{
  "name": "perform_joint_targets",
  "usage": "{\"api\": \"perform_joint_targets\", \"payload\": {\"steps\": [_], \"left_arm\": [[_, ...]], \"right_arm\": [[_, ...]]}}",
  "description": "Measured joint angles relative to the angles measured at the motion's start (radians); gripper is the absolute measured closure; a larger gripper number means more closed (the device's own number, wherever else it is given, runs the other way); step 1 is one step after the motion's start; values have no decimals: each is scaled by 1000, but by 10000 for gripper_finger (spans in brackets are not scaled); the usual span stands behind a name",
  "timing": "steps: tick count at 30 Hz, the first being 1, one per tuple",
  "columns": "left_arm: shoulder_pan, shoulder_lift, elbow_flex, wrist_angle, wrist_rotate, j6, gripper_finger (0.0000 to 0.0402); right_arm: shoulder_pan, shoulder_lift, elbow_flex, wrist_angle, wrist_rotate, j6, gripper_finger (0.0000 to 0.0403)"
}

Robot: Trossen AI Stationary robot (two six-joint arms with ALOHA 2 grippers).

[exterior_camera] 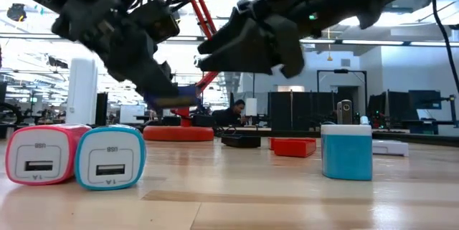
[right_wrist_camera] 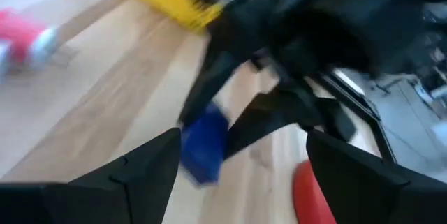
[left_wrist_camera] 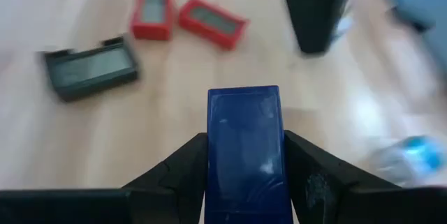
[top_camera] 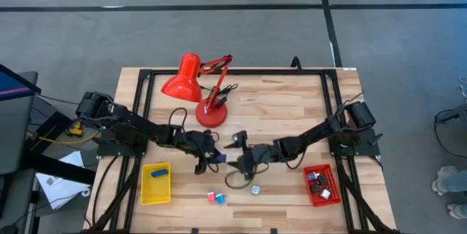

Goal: Pick & Place Office items
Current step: Put the dark blue digital timer into the yellow bin

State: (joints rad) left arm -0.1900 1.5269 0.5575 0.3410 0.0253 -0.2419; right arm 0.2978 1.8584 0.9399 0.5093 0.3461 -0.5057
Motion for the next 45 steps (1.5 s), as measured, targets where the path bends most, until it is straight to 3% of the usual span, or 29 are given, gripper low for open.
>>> {"api": "perform_joint_targets", "payload": {"steps": [5, 16, 21, 29, 39, 45], "left_arm": [[20, 0, 0, 95, 165, -50, 243], [24, 0, 1, 187, 223, -146, 246], [24, -1, 1, 190, 226, -149, 237], [24, 0, 1, 195, 225, -141, 236], [37, -16, 0, 156, 225, -119, 225], [47, -62, 0, 94, 213, -32, 182]], "right_arm": [[30, 26, 32, -62, 2, -48, 101], [50, 28, 50, -58, 55, -28, 120], [57, 29, 65, -65, 50, -26, 186], [75, 28, 67, -61, 55, -36, 354], [78, 29, 66, -110, 48, 86, 351], [75, 29, 91, -193, 48, 204, 351]]}}
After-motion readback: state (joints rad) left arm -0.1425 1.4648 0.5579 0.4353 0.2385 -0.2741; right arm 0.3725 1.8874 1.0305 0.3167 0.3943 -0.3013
